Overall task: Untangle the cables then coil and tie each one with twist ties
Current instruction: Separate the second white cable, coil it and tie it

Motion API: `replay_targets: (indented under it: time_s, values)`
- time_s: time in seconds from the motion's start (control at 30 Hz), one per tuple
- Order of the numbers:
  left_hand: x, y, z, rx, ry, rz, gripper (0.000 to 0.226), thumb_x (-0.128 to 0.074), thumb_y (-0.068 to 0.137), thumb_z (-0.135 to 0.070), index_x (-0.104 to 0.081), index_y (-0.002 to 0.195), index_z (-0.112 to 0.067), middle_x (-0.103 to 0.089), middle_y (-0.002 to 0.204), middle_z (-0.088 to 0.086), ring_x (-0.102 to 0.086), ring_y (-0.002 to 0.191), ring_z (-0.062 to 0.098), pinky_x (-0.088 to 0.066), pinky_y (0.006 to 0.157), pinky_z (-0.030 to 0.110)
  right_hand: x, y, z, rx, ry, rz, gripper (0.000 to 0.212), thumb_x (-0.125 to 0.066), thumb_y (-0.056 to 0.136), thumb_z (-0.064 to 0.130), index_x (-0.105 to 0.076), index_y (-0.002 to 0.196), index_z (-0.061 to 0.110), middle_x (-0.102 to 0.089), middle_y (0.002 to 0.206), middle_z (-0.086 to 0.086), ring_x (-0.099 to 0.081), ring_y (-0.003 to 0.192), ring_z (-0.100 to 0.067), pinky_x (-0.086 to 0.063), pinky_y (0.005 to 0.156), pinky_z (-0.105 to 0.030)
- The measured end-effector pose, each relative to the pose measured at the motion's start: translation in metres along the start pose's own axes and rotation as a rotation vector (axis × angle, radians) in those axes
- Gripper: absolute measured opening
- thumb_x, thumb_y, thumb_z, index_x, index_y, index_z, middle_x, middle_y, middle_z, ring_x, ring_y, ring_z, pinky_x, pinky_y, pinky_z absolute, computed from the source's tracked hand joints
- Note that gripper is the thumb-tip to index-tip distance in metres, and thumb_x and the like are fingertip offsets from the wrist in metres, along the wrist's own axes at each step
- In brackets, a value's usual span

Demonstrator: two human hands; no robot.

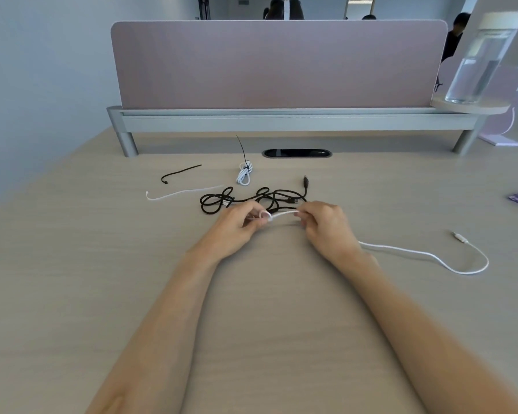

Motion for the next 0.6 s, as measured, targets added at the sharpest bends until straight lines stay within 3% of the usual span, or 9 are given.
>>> replay_targets:
  time_s: [0.13,0.27,0.37,0.43,0.5,0.6]
  values:
    - [0.0,-0.001,0.0,0.019,0.011,0.017,0.013,-0.06,0.092,-0.012,-0.071,0.094,-0.018,-0.07,0.082,-0.009,-0.061,0.081,0.009,-0.042,0.073,0.019,0.002,-0.002,-0.014,-0.104,-0.066,0.026,0.012,-0.055,0.088,0.012,-0.068,0.087,0.011,-0.068,0.084,-0.007,-0.059,0.082,-0.03,-0.044,0.069,-0.035]
    - [-0.001,-0.001,-0.007,-0.032,0.019,0.006,0.008,-0.064,0.091,-0.018,-0.071,0.093,-0.02,-0.069,0.082,-0.009,-0.06,0.076,0.005,-0.042,0.069,0.017,-0.004,-0.007,0.013,0.07,0.102,0.058,0.024,-0.063,0.084,0.01,-0.072,0.105,0.017,-0.066,0.096,0.001,-0.061,0.081,-0.013,-0.046,0.08,-0.02]
    - [-0.001,-0.002,-0.006,-0.019,0.049,-0.01,0.005,-0.065,0.089,-0.025,-0.066,0.085,-0.022,-0.067,0.075,-0.005,-0.059,0.071,0.013,-0.047,0.068,0.03,-0.009,-0.009,0.031,0.195,0.189,0.084,0.016,-0.069,0.086,0.015,-0.075,0.1,0.02,-0.063,0.086,0.007,-0.056,0.076,-0.002,-0.041,0.073,-0.01]
    - [0.002,-0.004,-0.006,-0.018,0.077,-0.037,0.007,-0.065,0.088,-0.026,-0.063,0.082,-0.023,-0.066,0.076,-0.007,-0.06,0.074,0.01,-0.049,0.069,0.033,-0.008,-0.008,0.034,0.213,0.221,0.072,0.012,-0.069,0.086,0.012,-0.076,0.095,0.018,-0.058,0.079,0.013,-0.052,0.071,0.003,-0.036,0.068,-0.006]
    - [0.006,-0.005,-0.008,-0.013,0.081,-0.091,0.009,-0.065,0.087,-0.027,-0.062,0.081,-0.022,-0.064,0.078,-0.011,-0.058,0.075,0.005,-0.047,0.068,0.028,-0.008,-0.004,0.03,0.169,0.236,0.066,0.013,-0.068,0.085,0.007,-0.075,0.09,0.016,-0.057,0.078,0.016,-0.052,0.072,0.004,-0.036,0.069,-0.009]
    - [0.011,-0.005,-0.008,0.04,0.048,-0.162,0.014,-0.069,0.085,-0.03,-0.064,0.077,-0.02,-0.065,0.078,-0.008,-0.055,0.074,0.005,-0.041,0.067,0.024,-0.005,0.0,0.019,0.059,0.186,0.04,0.014,-0.066,0.083,0.009,-0.071,0.081,0.022,-0.057,0.077,0.021,-0.055,0.075,-0.006,-0.045,0.067,-0.029]
Point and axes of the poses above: each hand's wrist, its own y-axis towards the middle knuckle, its own x-axis out of the back of the hand, z = x × y, the point moved 8 cm from there along y, towards the middle knuckle
